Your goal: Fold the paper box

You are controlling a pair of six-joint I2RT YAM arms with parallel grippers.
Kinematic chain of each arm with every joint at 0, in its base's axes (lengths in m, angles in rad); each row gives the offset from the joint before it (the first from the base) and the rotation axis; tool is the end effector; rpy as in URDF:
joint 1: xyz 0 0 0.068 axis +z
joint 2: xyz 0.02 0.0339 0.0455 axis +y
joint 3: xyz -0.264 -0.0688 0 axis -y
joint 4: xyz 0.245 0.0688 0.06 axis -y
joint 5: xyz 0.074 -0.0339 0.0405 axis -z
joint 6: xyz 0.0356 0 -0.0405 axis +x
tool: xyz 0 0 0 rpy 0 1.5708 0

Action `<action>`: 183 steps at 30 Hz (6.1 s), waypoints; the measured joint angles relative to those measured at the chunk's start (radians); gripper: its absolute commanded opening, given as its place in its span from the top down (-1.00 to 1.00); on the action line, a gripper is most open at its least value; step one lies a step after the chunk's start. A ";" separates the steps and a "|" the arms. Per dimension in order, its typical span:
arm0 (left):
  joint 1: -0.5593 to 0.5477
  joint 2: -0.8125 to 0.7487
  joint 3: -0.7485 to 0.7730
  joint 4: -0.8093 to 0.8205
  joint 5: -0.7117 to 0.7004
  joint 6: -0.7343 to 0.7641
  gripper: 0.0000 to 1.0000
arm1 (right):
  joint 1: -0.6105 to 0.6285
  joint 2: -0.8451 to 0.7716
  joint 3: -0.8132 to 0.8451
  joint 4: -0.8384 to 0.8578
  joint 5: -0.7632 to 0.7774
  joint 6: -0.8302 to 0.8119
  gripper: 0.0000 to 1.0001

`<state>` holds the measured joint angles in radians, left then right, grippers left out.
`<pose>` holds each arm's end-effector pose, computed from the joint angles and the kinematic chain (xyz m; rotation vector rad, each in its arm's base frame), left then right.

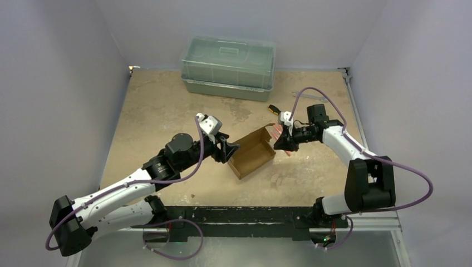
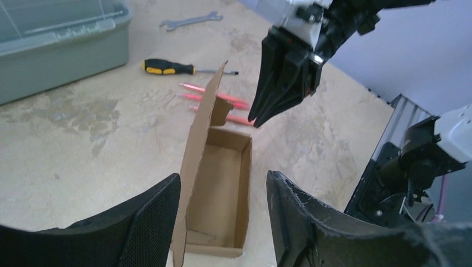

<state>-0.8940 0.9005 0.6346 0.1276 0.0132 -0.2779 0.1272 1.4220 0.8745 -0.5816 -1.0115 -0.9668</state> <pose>0.1354 -0.1692 0.2988 0.5524 1.7023 -0.8713 0.2551 0.0630 0.2143 -1.3731 1.7307 0.9081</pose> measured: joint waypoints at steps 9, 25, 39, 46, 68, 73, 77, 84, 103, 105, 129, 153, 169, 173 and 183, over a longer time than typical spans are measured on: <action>0.000 0.045 0.151 -0.115 -0.036 0.004 -0.52 | -0.024 0.003 0.035 -0.141 -0.012 -0.156 0.61; 0.015 0.219 0.338 -0.294 -0.345 0.018 -0.27 | -0.071 -0.056 -0.027 0.066 0.019 0.096 0.91; 0.029 -0.336 -0.171 -0.170 -0.371 -0.127 -0.77 | -0.059 -0.038 -0.066 0.457 0.087 0.497 0.86; 0.030 -0.088 -0.032 -0.148 -0.370 -0.127 -0.51 | -0.015 -0.001 -0.066 0.497 0.091 0.550 0.86; 0.359 0.098 -0.049 -0.007 -0.166 -0.340 -0.91 | 0.031 0.016 -0.065 0.483 0.090 0.536 0.77; 0.638 0.210 -0.188 0.338 0.151 -0.539 -0.89 | 0.031 0.011 -0.065 0.471 0.089 0.524 0.77; 0.650 0.328 -0.273 0.549 0.331 -0.656 -0.86 | 0.031 0.011 -0.065 0.466 0.087 0.517 0.77; 0.650 0.411 -0.290 0.815 0.496 -0.764 -0.46 | 0.031 0.011 -0.065 0.462 0.087 0.507 0.77; 0.610 0.452 -0.249 0.754 0.590 -0.690 1.00 | 0.018 0.011 -0.057 0.410 0.085 0.483 0.75; 0.579 0.396 -0.214 0.650 0.564 -0.603 1.00 | -0.002 0.009 -0.046 0.388 0.080 0.466 0.75; 0.349 0.135 -0.088 0.243 0.360 0.224 1.00 | -0.095 -0.064 -0.040 0.383 0.009 0.502 0.86; 0.192 0.129 -0.109 0.238 0.244 0.425 1.00 | -0.040 0.026 -0.208 0.965 0.082 1.154 0.98; 0.132 0.133 -0.129 0.245 0.177 0.440 1.00 | 0.009 0.050 -0.206 0.903 0.069 1.109 0.98; 0.122 0.132 -0.137 0.246 0.158 0.446 1.00 | 0.017 0.050 -0.205 0.877 0.053 1.090 0.99; 0.119 0.116 -0.137 0.232 0.113 0.447 1.00 | 0.007 0.006 -0.156 0.782 0.029 0.996 0.63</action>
<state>-0.7746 1.0161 0.4973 0.3599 0.1257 0.1692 0.1345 1.4284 0.7181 0.2008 -0.9825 0.0292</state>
